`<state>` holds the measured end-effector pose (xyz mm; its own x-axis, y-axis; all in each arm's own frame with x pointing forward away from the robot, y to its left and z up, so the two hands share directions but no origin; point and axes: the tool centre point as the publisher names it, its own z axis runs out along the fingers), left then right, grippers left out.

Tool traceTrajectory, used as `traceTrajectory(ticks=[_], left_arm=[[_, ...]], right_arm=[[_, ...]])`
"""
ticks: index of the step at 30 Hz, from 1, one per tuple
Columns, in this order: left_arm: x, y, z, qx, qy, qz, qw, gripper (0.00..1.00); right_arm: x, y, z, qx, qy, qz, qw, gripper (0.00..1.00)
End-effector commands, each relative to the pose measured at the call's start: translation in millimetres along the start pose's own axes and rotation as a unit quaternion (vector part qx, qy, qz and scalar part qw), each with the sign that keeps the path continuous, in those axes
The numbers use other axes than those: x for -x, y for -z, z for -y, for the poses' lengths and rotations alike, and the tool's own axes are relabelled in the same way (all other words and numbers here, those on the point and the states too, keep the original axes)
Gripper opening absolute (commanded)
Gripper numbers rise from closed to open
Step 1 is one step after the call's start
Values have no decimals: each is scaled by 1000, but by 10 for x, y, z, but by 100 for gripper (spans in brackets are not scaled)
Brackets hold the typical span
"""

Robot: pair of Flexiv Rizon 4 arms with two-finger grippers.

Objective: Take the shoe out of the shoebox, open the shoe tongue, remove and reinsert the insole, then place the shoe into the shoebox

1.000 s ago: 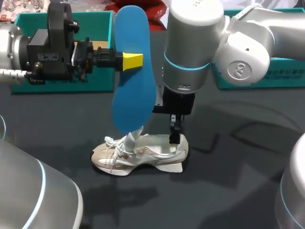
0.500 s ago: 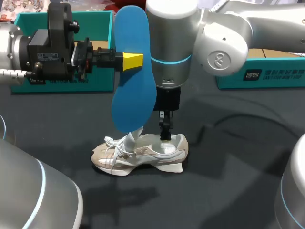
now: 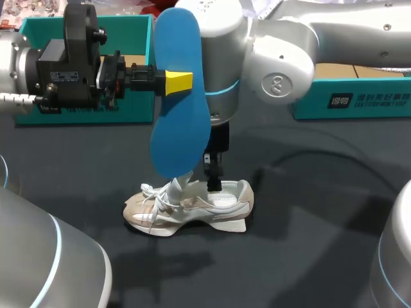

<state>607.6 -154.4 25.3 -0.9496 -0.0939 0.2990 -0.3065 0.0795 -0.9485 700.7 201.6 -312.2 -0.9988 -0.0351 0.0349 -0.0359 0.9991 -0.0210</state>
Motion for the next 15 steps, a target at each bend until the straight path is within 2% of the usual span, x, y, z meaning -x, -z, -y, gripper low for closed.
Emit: traceTrajectory(ticks=[1,15], left_arm=[[3,-7,0,0,0,0,1000,0],[3,-7,0,0,0,0,1000,0]], right_arm=[[81,-138,-132,-19,4,-10,1000,100],[202,-300,-116,-22,14,-13,1000,100]])
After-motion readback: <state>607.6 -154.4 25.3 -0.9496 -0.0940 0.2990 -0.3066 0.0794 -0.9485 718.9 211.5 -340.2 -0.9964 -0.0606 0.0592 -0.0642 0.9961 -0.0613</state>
